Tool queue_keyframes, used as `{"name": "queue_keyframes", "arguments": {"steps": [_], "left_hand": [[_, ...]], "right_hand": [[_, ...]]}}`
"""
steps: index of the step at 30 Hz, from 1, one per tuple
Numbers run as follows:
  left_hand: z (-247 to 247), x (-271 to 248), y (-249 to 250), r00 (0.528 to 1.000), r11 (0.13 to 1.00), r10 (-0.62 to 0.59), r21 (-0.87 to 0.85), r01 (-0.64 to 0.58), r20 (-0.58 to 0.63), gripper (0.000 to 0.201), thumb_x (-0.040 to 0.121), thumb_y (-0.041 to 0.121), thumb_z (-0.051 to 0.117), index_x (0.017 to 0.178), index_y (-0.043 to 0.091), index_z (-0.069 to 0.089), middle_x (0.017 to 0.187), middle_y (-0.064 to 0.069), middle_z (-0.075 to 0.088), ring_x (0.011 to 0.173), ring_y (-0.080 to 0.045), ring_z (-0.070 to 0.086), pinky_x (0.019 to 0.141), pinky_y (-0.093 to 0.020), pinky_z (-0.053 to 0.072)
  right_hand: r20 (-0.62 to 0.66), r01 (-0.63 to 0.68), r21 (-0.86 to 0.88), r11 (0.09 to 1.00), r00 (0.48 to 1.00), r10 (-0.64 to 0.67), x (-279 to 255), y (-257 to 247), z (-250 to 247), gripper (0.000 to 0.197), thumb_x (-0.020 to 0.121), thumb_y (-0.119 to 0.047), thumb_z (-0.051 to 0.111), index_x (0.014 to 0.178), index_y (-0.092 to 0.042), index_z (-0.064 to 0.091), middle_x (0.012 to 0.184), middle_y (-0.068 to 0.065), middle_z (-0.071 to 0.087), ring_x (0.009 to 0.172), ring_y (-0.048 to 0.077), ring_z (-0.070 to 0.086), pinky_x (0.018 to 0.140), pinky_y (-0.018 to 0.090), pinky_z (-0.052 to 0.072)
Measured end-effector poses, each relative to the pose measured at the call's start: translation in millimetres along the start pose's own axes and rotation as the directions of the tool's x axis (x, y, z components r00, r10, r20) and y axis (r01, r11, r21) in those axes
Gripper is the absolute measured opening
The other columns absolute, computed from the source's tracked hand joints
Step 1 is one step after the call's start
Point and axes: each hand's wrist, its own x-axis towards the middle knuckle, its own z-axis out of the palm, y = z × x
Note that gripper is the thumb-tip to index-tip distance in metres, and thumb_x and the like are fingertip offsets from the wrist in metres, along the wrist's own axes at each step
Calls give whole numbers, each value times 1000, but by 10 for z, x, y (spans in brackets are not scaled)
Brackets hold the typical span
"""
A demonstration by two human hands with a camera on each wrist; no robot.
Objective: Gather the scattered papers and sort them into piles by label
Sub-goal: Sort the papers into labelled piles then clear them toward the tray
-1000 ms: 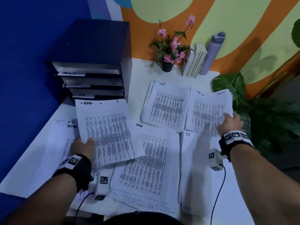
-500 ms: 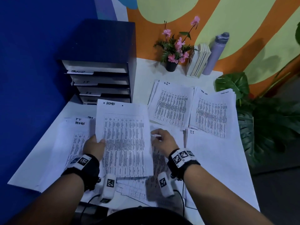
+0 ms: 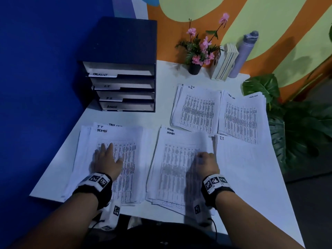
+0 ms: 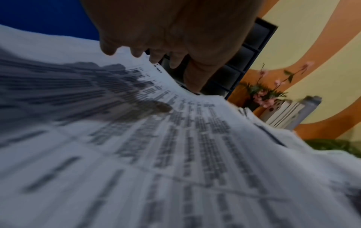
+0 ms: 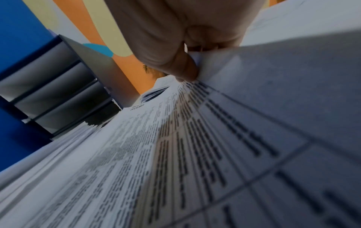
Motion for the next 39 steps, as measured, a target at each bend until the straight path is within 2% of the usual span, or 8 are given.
{"name": "queue_keyframes", "arguments": {"steps": [7,11,17,21,25,33,35,39], "left_hand": [[-11,-52,-465,976,954,-75,299,11,203,95,79,82,28,152,32,-7,159,-2,-23,147,-30,-16,114,-60,4],[-2,-128,-514,954,947,-18,310,-80,299,94,80,82,28,152,35,-10,157,1,-27,146,-31,-17,115,-60,2],[34,-270,-493,910,937,130,250,-242,394,88,80,82,29,151,42,-3,158,7,-25,146,-26,-18,115,-57,1],[1,-268,-492,926,946,235,149,-287,297,74,89,62,44,151,38,12,162,7,-6,148,-22,1,118,-48,15],[-166,-134,-638,995,993,59,102,-67,77,74,90,42,56,152,26,18,160,-2,13,145,-27,18,116,-45,24],[-288,10,-657,976,984,-164,91,152,141,109,67,41,82,150,15,15,146,-16,32,132,-33,36,102,-38,39],[-263,86,-678,965,981,-194,29,192,174,108,65,36,83,149,14,19,145,-13,38,131,-31,41,102,-36,41],[-273,115,-669,965,978,-209,30,206,160,78,68,26,71,138,15,40,134,-12,47,121,-31,49,94,-33,48]], "right_hand": [[-186,7,-238,971,981,-53,-229,-295,157,41,82,-20,64,122,-29,59,160,7,14,142,34,20,112,49,23],[52,240,29,970,969,-241,-290,-670,357,38,93,-30,58,128,-16,59,135,10,51,124,29,50,104,39,42],[402,46,258,965,903,-151,-512,-1114,694,62,88,-56,60,131,-13,49,122,7,61,112,24,59,94,34,48],[305,-33,268,963,951,-53,-480,-1143,841,28,85,-29,69,104,-11,60,102,11,68,96,28,66,88,43,55],[215,-66,295,953,977,1,-431,-1121,786,15,87,-22,66,95,-10,62,90,11,68,84,27,67,79,39,59],[158,-12,219,976,987,-23,-426,-1044,709,9,96,-12,46,98,-7,53,86,11,60,77,27,61,69,38,57],[95,-25,219,976,995,4,-419,-1000,634,8,98,-17,45,93,-11,47,77,4,52,65,19,53,54,28,46],[-78,-52,234,971,994,72,-300,-753,438,5,93,-13,49,96,-16,46,76,1,52,67,22,54,63,31,46]]}}
